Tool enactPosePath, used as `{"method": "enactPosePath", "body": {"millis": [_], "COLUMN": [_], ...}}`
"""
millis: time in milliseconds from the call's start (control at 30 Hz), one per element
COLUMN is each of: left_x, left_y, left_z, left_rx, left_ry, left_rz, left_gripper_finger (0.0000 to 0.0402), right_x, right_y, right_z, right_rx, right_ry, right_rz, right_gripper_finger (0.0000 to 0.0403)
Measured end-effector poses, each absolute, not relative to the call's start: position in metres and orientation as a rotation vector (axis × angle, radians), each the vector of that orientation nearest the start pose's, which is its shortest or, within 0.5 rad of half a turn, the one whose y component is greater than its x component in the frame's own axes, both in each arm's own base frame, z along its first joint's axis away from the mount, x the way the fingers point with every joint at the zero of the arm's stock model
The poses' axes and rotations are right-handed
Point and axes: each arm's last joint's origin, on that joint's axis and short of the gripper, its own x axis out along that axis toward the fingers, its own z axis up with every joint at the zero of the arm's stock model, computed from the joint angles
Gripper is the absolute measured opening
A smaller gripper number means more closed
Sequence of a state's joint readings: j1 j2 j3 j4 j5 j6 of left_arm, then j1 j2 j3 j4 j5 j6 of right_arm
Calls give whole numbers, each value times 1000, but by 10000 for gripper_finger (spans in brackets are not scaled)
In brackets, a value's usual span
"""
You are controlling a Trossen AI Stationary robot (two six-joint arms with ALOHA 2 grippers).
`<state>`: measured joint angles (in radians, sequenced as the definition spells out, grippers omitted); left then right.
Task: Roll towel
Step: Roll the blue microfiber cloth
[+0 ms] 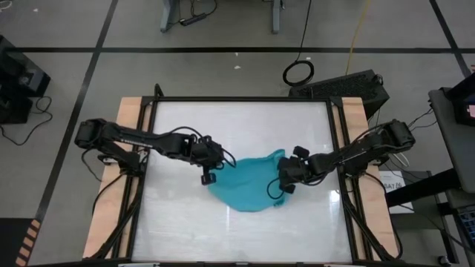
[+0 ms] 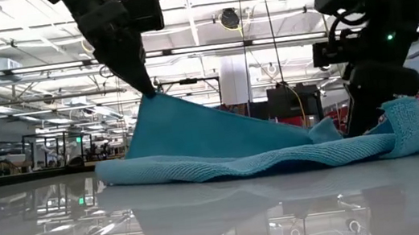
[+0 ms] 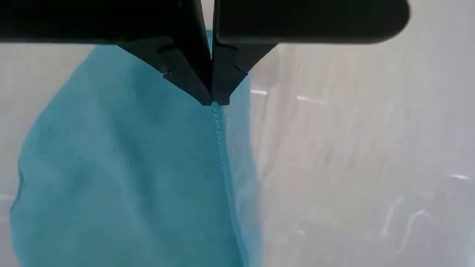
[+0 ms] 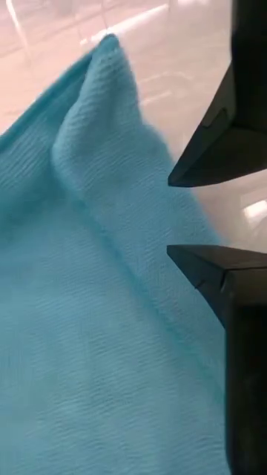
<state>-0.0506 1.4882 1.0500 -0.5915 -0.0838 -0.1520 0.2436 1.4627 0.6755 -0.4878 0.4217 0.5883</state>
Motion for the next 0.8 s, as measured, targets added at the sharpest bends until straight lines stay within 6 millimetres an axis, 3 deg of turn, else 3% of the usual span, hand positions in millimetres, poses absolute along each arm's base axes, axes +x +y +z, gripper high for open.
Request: {"method": "enactPosePath", "body": {"millis": [233,533,800], "left_x": [295,296,296], "left_y": [-24,-36,-41], "left_z": [233,235,235], "left_rx": [-50,-32,-23], "left_ry": [1027,1001,989], "left_rz": [72,35,23], "left_gripper_finger": [8,8,8], "right_x": [243,249,254], "right_y": [42,13,-10], "right_z": [147,148,148], "right_rx": [124,152,215], "right_ry": [938,905,900], "right_rz": [-472,-578,-571], "right_gripper_finger": [130,165,156]}}
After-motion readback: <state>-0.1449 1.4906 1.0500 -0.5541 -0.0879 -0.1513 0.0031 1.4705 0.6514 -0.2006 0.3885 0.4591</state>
